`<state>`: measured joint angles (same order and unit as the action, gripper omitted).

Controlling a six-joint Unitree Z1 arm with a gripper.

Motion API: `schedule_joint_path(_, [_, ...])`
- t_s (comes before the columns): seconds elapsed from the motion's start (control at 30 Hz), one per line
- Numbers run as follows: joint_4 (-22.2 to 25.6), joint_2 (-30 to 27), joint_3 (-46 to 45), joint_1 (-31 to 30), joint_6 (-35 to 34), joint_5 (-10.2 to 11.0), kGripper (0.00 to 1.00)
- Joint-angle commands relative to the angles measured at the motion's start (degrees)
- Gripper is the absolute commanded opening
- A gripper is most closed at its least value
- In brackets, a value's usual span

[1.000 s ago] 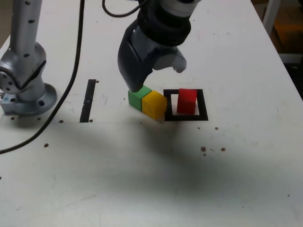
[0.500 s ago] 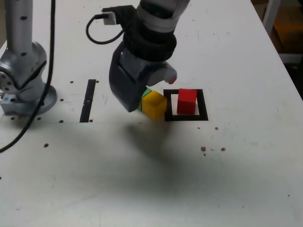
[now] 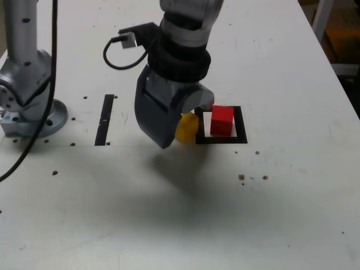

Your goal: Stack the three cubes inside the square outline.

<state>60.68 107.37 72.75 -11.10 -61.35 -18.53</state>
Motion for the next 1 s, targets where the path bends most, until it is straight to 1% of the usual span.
schedule_joint_path(0.0, [-1.5,-1.31,-1.47,0.82,-0.11,-0.47,0.99])
schedule_joint_path(0.2, [-4.84,-2.01,-4.62,2.3,-0.18,-1.15,0.98])
schedule_joint_path(0.37, [-5.91,-1.41,-4.7,2.99,-0.18,-1.21,0.97])
schedule_joint_path(0.63, [-5.17,0.77,-3.4,4.39,-0.18,-1.23,0.95])
schedule_joint_path(0.97, [-4.11,1.14,-3.62,5.82,-0.18,-0.89,0.95])
